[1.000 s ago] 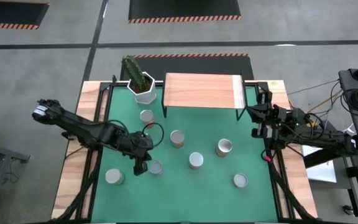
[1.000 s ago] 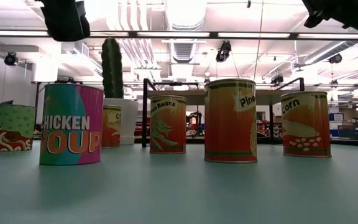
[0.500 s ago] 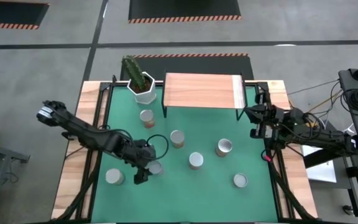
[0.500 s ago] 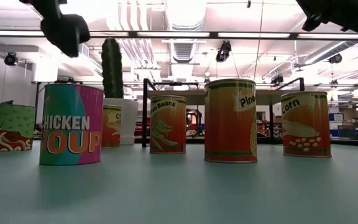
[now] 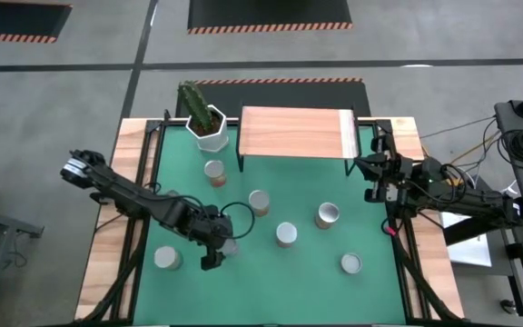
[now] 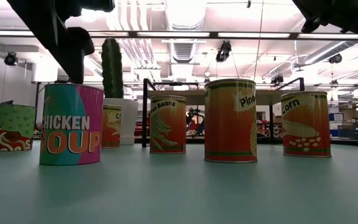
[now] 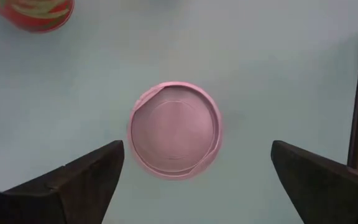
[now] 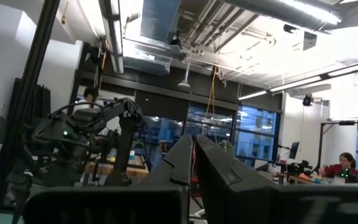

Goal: Pick and place cans onto a shelf
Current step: Put the canned chicken soup on the shelf

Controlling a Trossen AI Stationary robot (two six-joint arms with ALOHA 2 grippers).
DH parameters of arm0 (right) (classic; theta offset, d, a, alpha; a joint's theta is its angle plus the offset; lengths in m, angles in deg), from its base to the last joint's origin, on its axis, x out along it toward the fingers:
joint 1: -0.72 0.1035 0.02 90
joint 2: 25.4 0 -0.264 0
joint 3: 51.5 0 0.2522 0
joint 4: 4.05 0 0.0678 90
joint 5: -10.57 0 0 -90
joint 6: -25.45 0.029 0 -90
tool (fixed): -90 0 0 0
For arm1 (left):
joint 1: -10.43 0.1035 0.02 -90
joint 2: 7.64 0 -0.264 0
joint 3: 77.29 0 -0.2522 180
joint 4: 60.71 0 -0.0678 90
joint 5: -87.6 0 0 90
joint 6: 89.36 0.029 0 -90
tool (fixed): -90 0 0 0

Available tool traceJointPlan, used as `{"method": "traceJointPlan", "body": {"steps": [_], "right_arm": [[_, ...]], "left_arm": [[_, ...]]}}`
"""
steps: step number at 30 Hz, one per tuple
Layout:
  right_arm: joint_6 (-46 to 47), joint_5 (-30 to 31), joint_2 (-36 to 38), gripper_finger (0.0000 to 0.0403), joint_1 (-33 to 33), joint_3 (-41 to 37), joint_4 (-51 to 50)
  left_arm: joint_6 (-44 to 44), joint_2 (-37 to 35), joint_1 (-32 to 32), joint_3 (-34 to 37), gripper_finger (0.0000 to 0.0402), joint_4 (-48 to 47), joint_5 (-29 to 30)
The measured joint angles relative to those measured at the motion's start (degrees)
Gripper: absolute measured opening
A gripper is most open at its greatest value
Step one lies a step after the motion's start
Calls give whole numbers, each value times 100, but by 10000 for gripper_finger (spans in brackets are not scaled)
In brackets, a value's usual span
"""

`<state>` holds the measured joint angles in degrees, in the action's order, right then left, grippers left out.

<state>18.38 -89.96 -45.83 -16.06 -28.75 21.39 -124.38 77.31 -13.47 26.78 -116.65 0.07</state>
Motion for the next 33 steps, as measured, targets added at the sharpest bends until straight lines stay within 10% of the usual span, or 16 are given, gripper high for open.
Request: {"method": "traceJointPlan", "body": {"steps": [33], "right_arm": [[-72, 9, -2, 9, 0, 0, -139]], "left_arm": [[408, 364, -107, 4, 373, 234, 604]]}}
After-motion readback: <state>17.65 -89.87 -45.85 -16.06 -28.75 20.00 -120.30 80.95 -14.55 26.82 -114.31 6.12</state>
